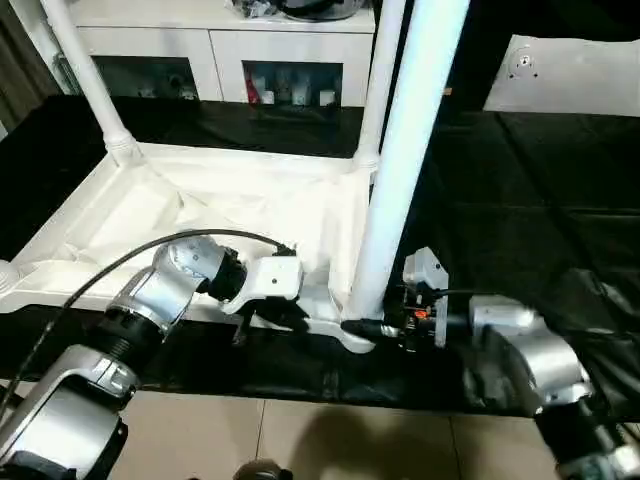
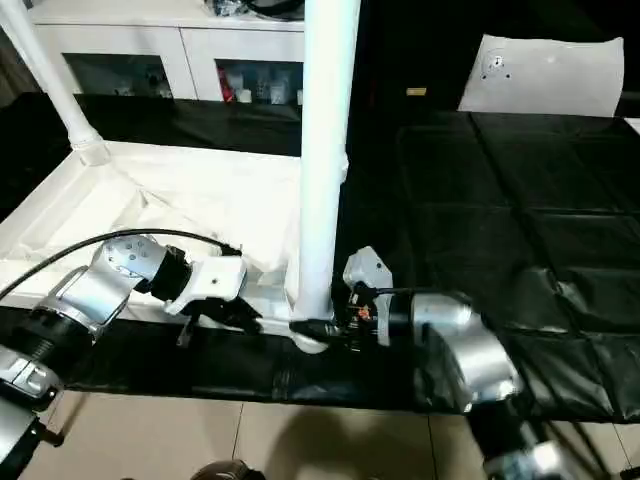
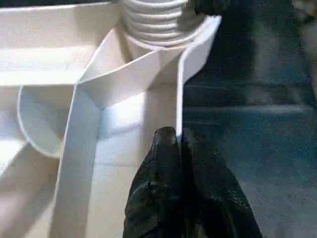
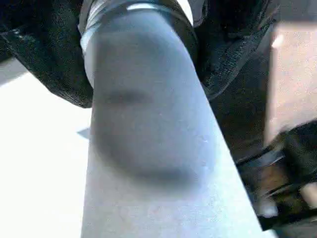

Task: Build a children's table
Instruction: Rotate leg to tighten

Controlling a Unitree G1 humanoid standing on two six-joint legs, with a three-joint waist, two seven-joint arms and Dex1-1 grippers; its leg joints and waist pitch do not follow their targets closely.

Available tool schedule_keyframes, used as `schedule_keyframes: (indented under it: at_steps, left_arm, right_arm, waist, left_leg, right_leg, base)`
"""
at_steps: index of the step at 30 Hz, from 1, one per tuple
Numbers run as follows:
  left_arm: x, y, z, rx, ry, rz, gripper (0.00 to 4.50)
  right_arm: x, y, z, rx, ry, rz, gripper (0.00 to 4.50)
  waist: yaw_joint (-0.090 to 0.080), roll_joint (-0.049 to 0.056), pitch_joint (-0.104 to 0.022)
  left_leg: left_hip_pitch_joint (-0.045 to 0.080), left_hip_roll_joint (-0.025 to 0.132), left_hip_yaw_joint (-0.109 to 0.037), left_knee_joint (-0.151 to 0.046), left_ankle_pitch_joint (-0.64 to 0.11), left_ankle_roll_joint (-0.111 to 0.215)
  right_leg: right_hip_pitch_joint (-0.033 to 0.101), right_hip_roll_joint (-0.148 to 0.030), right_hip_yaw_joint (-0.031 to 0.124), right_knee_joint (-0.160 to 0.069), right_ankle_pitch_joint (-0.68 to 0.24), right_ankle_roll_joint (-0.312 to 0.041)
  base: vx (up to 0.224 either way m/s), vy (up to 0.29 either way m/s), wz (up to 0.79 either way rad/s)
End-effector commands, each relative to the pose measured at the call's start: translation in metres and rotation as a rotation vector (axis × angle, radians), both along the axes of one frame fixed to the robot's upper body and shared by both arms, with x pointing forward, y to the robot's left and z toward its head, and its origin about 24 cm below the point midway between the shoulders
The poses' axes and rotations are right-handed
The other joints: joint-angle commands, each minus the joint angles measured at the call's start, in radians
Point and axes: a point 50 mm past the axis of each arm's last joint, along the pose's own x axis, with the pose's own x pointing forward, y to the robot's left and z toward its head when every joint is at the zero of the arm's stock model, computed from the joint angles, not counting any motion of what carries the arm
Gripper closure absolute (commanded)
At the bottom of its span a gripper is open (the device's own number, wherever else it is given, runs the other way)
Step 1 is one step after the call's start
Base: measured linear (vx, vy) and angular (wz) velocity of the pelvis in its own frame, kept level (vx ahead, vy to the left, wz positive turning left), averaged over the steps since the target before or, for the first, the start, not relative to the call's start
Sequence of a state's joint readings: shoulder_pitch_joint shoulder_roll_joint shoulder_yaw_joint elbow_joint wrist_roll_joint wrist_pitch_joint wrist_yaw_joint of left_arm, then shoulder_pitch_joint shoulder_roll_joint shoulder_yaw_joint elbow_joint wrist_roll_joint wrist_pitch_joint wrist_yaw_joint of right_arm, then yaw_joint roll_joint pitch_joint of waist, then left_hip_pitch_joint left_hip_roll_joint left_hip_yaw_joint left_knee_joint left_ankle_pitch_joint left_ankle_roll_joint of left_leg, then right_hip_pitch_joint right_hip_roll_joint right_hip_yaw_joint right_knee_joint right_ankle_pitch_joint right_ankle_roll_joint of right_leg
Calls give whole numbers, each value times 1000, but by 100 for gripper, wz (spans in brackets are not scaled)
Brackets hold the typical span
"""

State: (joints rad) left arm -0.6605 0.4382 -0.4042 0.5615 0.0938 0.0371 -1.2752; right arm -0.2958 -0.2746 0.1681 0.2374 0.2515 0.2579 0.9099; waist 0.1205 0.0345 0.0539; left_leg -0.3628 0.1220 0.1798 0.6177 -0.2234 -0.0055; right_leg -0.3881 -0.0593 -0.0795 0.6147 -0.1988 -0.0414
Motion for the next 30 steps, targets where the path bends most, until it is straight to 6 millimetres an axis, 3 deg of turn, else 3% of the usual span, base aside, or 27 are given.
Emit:
schedule_keyframes:
  at_steps: [1, 3, 6, 8, 10, 12, 14, 15, 16, 17, 18, 24, 25, 27, 28, 30]
  left_arm:
    - [7, -19, 4, -95, -53, 137, 450]
    - [12, -28, 3, -126, -62, 246, 450]
    - [17, -40, 6, -164, -86, 373, 450]
    - [20, -47, 8, -182, -103, 445, 450]
    - [21, -51, 9, -188, -112, 473, 450]
    - [22, -58, 12, -192, -130, 521, 450]
    - [21, -59, 13, -183, -143, 508, 450]
    - [21, -60, 13, -180, -147, 508, 450]
    - [20, -60, 12, -170, -150, 493, 450]
    - [19, -59, 11, -163, -153, 484, 450]
    - [19, -56, 11, -164, -154, 482, 450]
    - [16, -38, 9, -152, -154, 394, 450]
    - [15, -34, 8, -145, -147, 380, 450]
    - [13, -29, 7, -143, -138, 335, 450]
    - [12, -27, 7, -140, -131, 315, 450]
    - [8, -21, 6, -125, -127, 241, 450]
  right_arm:
    - [3, 20, -4, 30, 31, -96, 176]
    - [9, 28, -6, 42, 72, -223, 177]
    - [17, 37, -7, 40, 97, -340, 177]
    - [23, 40, -8, 28, 109, -418, 178]
    - [25, 42, -8, 18, 111, -447, 178]
    - [28, 45, -9, -21, 92, -488, 178]
    - [28, 46, -9, -22, 88, -495, 178]
    - [28, 47, -8, -6, 90, -488, 143]
    - [28, 46, -7, 4, 82, -489, 143]
    - [28, 44, -6, 11, 73, -493, 108]
    - [28, 41, -5, 14, 65, -502, 105]
    - [24, 21, 3, 43, 2, -449, 60]
    - [22, 17, 5, 38, -15, -416, 57]
    - [17, 11, 7, 27, -40, -349, 51]
    - [15, 7, 7, 18, -49, -321, 34]
    - [10, -2, 9, -3, -73, -237, 17]
  waist:
    - [-14, -3, -51]
    - [-33, 0, -47]
    - [-49, -2, -50]
    - [-59, -3, -56]
    - [-64, -3, -56]
    - [-65, -6, -61]
    - [-63, -3, -60]
    - [-64, -5, -60]
    - [-63, -5, -60]
    - [-64, -4, -59]
    - [-64, 2, -59]
    - [-74, -4, -56]
    - [-77, -9, -59]
    - [-78, -6, -66]
    - [-80, -11, -70]
    - [-78, -9, -72]
  left_leg:
    - [17, 127, -56, -93, -216, -13]
    - [21, 129, -62, -101, -266, -39]
    - [16, 126, -65, -102, -264, -45]
    - [9, 121, -59, -94, -190, -23]
    - [6, 118, -57, -91, -159, -8]
    - [2, 114, -51, -83, -89, 38]
    - [2, 114, -52, -82, -78, 51]
    - [2, 113, -51, -83, -78, 62]
    - [3, 116, -52, -84, -84, 66]
    - [4, 118, -52, -86, -98, 65]
    - [4, 118, -54, -86, -104, 62]
    - [1, 118, -56, -89, -144, 57]
    - [-3, 118, -55, -87, -119, 69]
    - [-7, 116, -54, -80, -61, 93]
    - [-10, 114, -53, -74, -25, 119]
    - [-14, 110, -50, -66, 6, 157]
  right_leg:
    - [38, -136, 78, -96, -346, -184]
    - [34, -134, 79, -99, -386, -171]
    - [40, -136, 80, -96, -356, -175]
    - [47, -136, 83, -88, -253, -199]
    - [48, -134, 81, -87, -213, -207]
    - [53, -132, 79, -81, -135, -217]
    - [52, -130, 77, -83, -130, -217]
    - [53, -128, 76, -84, -133, -216]
    - [53, -129, 76, -84, -139, -216]
    - [52, -128, 76, -84, -151, -215]
    - [52, -129, 76, -84, -154, -215]
    - [55, -129, 77, -88, -188, -206]
    - [57, -130, 77, -84, -156, -207]
    - [60, -128, 75, -72, -68, -217]
    - [60, -127, 73, -64, 2, -226]
    - [59, -130, 71, -60, 62, -238]
  base:
    - [0, 0, 0]
    - [0, 0, 0]
    - [0, 0, 0]
    - [0, 0, 0]
    - [0, 0, 0]
    - [0, 0, 0]
    - [0, 0, 0]
    - [0, 0, 0]
    - [0, 0, 0]
    - [0, 0, 0]
    - [0, 0, 0]
    - [0, 0, 0]
    - [0, 0, 0]
    - [0, 0, 0]
    - [0, 0, 0]
    - [0, 0, 0]
